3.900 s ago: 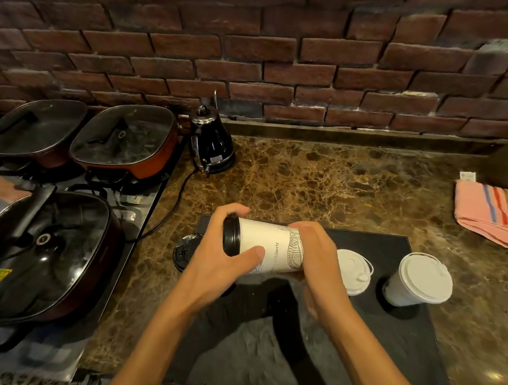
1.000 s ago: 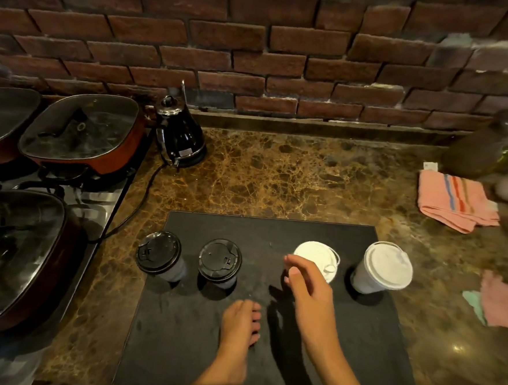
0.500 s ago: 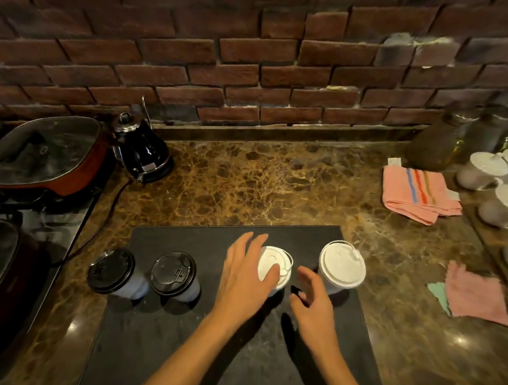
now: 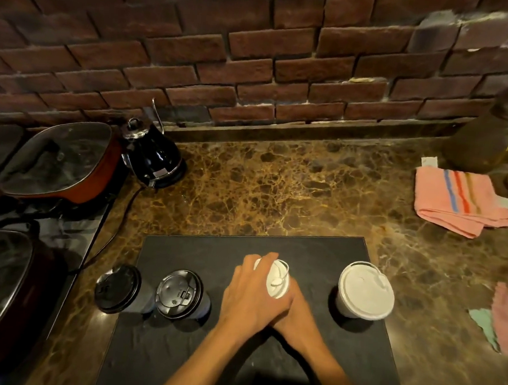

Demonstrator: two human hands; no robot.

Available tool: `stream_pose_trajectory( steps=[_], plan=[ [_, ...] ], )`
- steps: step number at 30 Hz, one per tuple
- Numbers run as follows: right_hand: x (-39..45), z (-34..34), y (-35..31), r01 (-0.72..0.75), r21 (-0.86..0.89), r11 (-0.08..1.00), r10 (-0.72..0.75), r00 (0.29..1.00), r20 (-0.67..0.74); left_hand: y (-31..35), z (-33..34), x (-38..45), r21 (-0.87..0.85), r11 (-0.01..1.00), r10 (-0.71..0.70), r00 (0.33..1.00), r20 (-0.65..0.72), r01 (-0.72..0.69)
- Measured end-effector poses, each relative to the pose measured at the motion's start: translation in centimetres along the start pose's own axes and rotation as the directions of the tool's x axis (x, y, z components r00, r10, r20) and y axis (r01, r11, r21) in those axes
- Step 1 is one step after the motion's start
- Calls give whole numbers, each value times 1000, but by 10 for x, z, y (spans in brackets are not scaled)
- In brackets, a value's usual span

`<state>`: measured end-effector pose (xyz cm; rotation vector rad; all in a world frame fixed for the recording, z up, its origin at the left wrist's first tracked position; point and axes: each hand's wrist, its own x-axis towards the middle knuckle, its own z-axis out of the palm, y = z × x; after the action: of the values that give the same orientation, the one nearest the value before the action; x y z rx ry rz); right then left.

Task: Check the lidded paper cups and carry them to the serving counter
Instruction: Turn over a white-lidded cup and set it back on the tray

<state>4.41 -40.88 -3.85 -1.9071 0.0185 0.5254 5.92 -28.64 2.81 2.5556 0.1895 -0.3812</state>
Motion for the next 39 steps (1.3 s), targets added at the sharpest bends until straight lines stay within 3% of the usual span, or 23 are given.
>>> stream_pose_trajectory(
  steps=[3,7,9,14,16,19,21,24,28,31,33,35,37,39],
  plan=[
    [-11,-10,-23,125,20,992,-125,992,1,-10,-26,1,-213,976,-47,999,13,49],
    [-25,-23,-56,149,-271,951,-147,989,28,-23,-59,4,-554,828,-79,996,40,88],
    [-29,-26,-75,178,-414,893,-181,983,31,-20,-70,1,-645,761,-77,997,19,71],
    [-39,-30,-107,230,-494,838,-249,968,29,-11,-95,-13,-761,648,-33,997,-74,-35],
    [-41,-32,-114,238,-416,878,-244,969,40,-16,-100,-17,-788,613,-30,996,-82,-46],
    [-38,-32,-113,164,20,986,-165,977,131,-25,-103,-20,-783,616,15,995,-99,-87],
    [-36,-30,-109,60,256,965,-112,975,194,-27,-106,-21,-758,642,64,993,-96,-114],
    [-35,-25,-113,56,349,935,-114,983,147,-24,-118,-17,-740,660,114,991,-72,-130],
    [-43,-28,-130,193,102,976,-191,981,-30,-15,-133,-11,-783,607,56,990,-129,-136],
    [-52,-31,-147,278,-360,890,-285,958,35,-9,-133,-10,-800,590,5,991,-133,-110],
    [-51,-33,-152,311,-443,841,-339,941,16,-7,-133,-11,-808,581,21,994,-108,-100],
    [-47,-37,-153,340,-245,908,-354,935,-13,-6,-137,-11,-813,572,61,994,-89,-108],
    [-43,-41,-149,276,131,952,-280,960,9,-7,-143,-12,-816,564,125,990,-68,-127],
    [-41,-45,-145,109,466,878,-191,973,133,-7,-146,-12,-807,577,178,983,-31,-130]
  ],
)
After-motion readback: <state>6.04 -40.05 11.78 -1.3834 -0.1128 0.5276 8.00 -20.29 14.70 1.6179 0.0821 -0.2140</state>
